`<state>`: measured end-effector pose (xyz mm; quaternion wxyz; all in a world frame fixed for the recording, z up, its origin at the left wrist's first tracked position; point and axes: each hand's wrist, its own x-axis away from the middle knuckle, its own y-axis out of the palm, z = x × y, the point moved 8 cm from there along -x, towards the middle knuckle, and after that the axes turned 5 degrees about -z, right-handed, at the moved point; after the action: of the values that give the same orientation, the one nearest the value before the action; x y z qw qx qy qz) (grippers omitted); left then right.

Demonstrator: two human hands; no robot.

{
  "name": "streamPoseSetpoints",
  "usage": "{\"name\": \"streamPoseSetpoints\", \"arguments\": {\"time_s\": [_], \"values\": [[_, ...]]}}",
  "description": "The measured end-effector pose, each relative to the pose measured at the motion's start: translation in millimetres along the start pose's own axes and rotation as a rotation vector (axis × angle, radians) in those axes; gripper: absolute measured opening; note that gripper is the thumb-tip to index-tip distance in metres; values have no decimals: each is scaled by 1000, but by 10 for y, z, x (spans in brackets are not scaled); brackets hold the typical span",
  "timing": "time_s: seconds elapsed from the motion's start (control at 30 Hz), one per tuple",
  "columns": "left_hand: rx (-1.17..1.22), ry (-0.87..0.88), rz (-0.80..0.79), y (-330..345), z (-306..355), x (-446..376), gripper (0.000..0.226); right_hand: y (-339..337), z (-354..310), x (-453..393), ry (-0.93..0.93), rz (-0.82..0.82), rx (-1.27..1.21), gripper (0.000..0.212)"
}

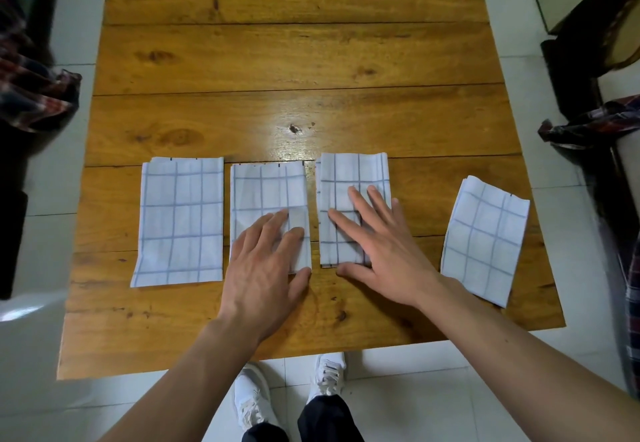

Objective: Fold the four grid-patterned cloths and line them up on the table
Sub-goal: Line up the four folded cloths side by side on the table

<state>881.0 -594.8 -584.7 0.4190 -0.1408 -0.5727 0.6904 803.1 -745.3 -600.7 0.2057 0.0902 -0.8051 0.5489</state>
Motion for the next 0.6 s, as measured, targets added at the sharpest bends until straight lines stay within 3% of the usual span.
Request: {"name": "streamPoseSetpoints", "arguments": {"time_s": [0.23, 0.6], "values": [[4, -3, 22, 7, 8, -14, 55, 29, -20, 79, 27, 30, -13, 68], [3, 5, 23, -4, 11, -82, 54, -30, -4, 19, -9, 21, -15, 75]]}}
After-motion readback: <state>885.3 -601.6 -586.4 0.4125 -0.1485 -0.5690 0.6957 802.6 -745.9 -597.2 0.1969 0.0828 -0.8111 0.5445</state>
